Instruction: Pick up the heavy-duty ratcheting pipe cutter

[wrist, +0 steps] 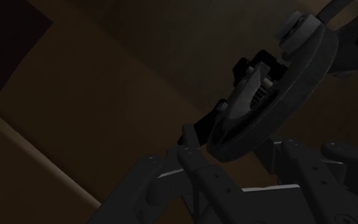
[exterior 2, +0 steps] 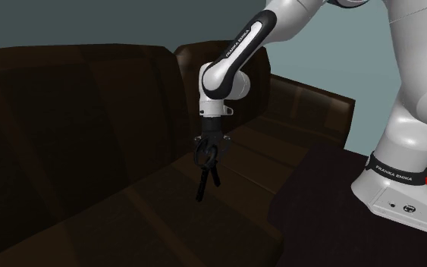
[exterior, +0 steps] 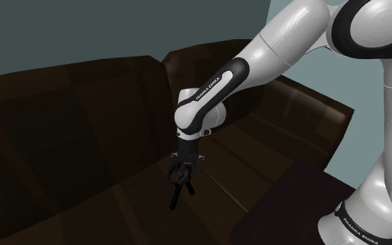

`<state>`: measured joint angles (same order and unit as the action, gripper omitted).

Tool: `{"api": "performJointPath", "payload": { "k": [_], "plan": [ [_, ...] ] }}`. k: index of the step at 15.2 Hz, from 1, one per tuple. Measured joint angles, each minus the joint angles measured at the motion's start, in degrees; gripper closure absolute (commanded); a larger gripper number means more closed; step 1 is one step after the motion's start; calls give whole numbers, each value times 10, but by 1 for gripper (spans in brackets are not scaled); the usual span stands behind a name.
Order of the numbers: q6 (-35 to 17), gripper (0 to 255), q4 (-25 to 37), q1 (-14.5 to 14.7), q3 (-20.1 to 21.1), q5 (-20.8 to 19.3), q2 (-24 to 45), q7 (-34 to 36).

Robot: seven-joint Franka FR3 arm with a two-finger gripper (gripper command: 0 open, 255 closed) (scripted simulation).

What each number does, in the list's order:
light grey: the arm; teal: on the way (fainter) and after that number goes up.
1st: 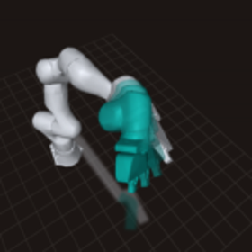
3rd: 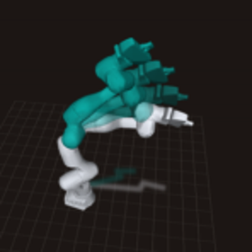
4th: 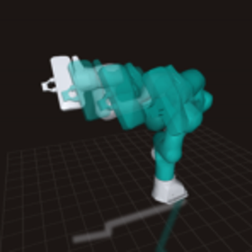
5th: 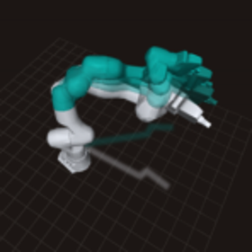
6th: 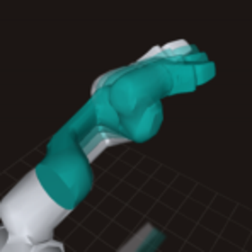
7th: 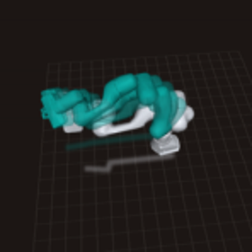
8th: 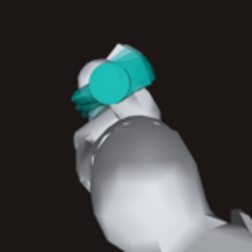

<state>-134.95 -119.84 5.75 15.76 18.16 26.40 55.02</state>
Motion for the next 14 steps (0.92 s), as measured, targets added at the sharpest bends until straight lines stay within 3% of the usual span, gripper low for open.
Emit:
{"api": "performJointPath", "payload": {
  "k": [14],
  "plan": [
    [73, 255, 2, -7, 5, 3, -73, 17]
  ]
}}
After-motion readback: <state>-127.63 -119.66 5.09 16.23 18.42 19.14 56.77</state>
